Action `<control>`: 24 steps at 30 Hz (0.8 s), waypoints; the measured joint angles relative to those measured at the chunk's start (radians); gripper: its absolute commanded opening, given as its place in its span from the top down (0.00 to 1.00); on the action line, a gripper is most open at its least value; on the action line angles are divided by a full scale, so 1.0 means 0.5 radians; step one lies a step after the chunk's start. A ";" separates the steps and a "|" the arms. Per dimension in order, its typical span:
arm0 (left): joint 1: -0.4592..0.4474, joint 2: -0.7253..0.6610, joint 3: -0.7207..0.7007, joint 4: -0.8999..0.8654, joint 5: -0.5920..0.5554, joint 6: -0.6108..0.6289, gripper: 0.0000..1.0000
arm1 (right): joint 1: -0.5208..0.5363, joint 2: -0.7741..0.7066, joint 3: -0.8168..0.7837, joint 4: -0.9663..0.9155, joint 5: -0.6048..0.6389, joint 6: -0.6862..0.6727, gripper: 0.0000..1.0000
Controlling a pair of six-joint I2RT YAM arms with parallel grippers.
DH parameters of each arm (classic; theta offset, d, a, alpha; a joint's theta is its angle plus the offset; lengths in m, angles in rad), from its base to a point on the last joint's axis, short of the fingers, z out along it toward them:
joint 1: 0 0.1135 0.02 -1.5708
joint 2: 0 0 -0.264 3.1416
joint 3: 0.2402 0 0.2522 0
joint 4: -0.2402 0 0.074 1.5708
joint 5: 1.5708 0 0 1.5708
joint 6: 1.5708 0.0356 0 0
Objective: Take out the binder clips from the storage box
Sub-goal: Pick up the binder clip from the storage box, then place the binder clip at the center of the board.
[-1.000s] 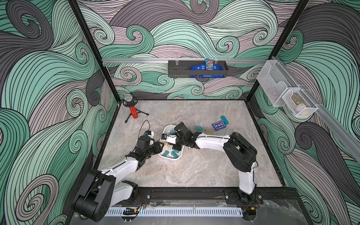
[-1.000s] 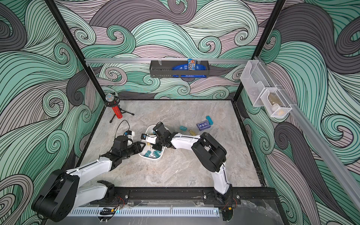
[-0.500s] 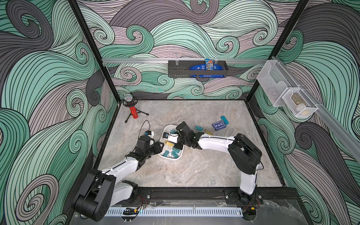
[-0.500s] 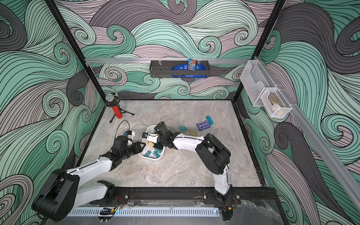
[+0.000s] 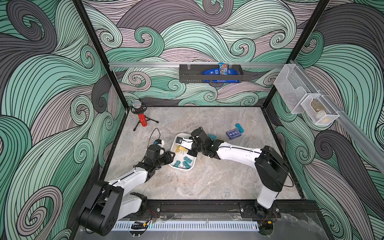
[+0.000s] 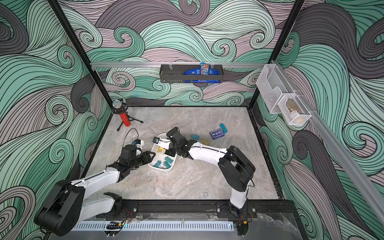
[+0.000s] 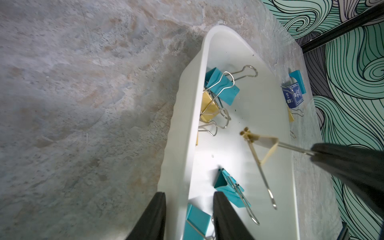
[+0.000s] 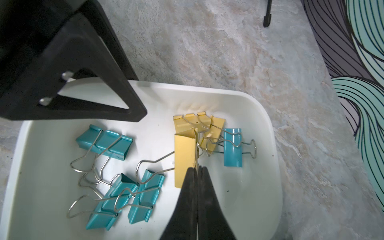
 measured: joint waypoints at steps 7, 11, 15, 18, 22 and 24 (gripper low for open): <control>0.000 0.000 0.000 0.001 0.013 0.000 0.59 | -0.148 -0.203 -0.024 0.002 0.131 0.018 1.00; 0.000 0.000 0.000 0.001 0.021 0.000 0.59 | -0.290 -0.263 -0.056 0.009 0.219 0.034 1.00; 0.000 0.000 0.000 0.002 0.024 0.000 0.59 | -0.412 -0.340 -0.157 0.004 0.317 0.057 1.00; 0.000 0.000 0.000 0.002 0.028 0.000 0.59 | -0.472 -0.427 -0.277 -0.005 0.417 0.077 1.00; 0.000 0.000 0.000 0.002 0.037 0.000 0.59 | -0.505 -0.591 -0.455 -0.031 0.506 0.113 1.00; 0.000 0.000 0.000 0.002 0.039 0.001 0.59 | -0.510 -0.667 -0.531 -0.047 0.546 0.121 1.00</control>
